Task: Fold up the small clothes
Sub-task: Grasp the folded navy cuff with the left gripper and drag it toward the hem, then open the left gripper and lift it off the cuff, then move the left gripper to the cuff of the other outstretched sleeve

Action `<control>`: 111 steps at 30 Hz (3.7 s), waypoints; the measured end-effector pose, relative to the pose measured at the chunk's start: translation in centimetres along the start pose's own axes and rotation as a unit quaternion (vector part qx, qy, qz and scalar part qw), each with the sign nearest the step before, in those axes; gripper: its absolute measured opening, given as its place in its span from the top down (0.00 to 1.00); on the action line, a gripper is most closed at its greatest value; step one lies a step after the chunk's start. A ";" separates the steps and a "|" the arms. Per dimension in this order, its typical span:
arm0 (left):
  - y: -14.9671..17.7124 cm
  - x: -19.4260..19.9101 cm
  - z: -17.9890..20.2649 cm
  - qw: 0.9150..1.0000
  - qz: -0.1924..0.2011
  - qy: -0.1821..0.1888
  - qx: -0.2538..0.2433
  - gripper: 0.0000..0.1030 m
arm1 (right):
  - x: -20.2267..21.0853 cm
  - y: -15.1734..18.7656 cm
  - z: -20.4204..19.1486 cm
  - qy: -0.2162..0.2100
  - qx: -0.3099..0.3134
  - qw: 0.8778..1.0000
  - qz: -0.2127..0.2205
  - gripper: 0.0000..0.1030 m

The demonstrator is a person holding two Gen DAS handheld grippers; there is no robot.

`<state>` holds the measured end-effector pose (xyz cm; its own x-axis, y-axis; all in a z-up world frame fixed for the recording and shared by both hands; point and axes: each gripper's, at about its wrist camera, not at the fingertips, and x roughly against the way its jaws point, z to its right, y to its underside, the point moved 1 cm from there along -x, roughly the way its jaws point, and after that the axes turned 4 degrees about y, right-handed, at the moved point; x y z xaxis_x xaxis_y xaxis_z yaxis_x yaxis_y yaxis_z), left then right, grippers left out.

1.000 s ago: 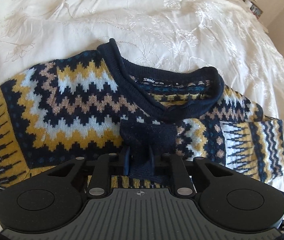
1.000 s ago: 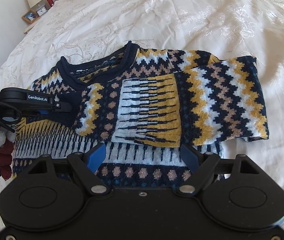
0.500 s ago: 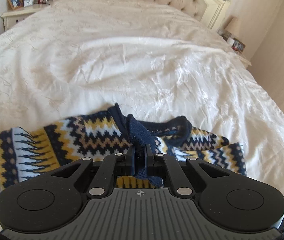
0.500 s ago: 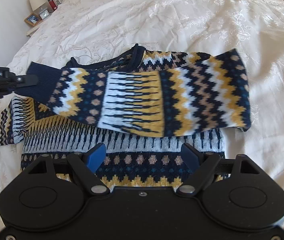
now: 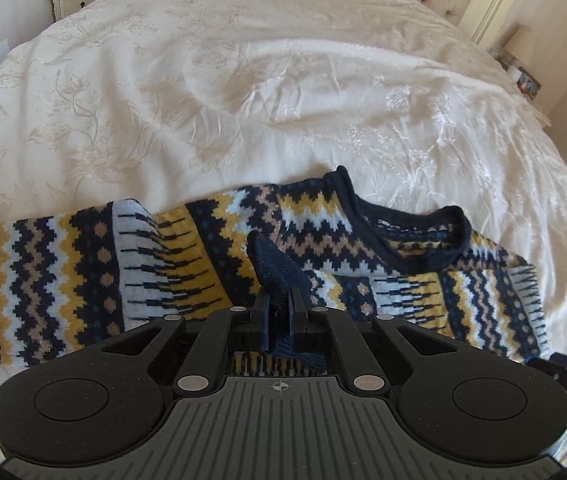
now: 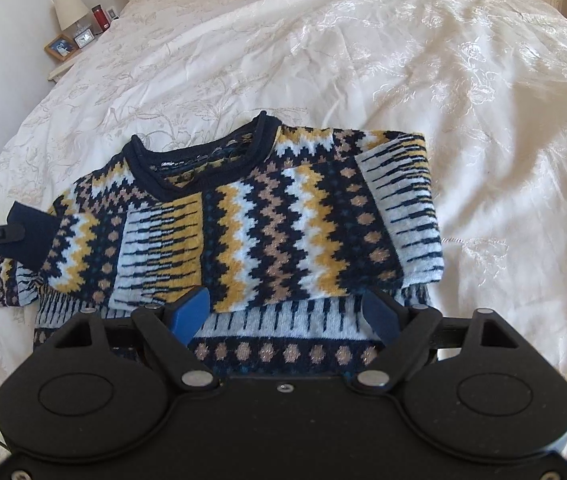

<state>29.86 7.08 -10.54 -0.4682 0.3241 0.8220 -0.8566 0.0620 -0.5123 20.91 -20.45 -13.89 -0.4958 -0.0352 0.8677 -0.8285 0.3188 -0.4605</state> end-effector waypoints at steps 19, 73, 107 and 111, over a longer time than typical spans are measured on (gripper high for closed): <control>1.6 -4.7 -3.8 0.996 -0.054 -0.067 0.015 0.75 | -7.5 -1.3 7.1 0.072 -0.057 0.993 -0.074 0.07; 15.2 -1.1 -4.5 0.982 -0.110 -0.107 0.109 0.00 | -1.5 11.1 -1.4 0.009 0.204 0.973 -0.107 0.00; 6.2 10.1 -31.1 0.933 0.090 -0.222 0.270 0.27 | -0.9 5.6 -10.5 0.042 0.094 0.991 -0.081 0.01; 5.1 9.5 -32.3 0.933 0.098 -0.226 0.262 0.27 | -1.1 4.3 -12.9 0.023 0.108 0.992 -0.069 0.01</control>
<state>28.03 40.92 -13.40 -0.5687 -0.1586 0.8071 -0.6782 -0.4649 -0.5692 21.24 -6.83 -14.43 -0.3662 -0.0197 0.9303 -0.9262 0.1037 -0.3624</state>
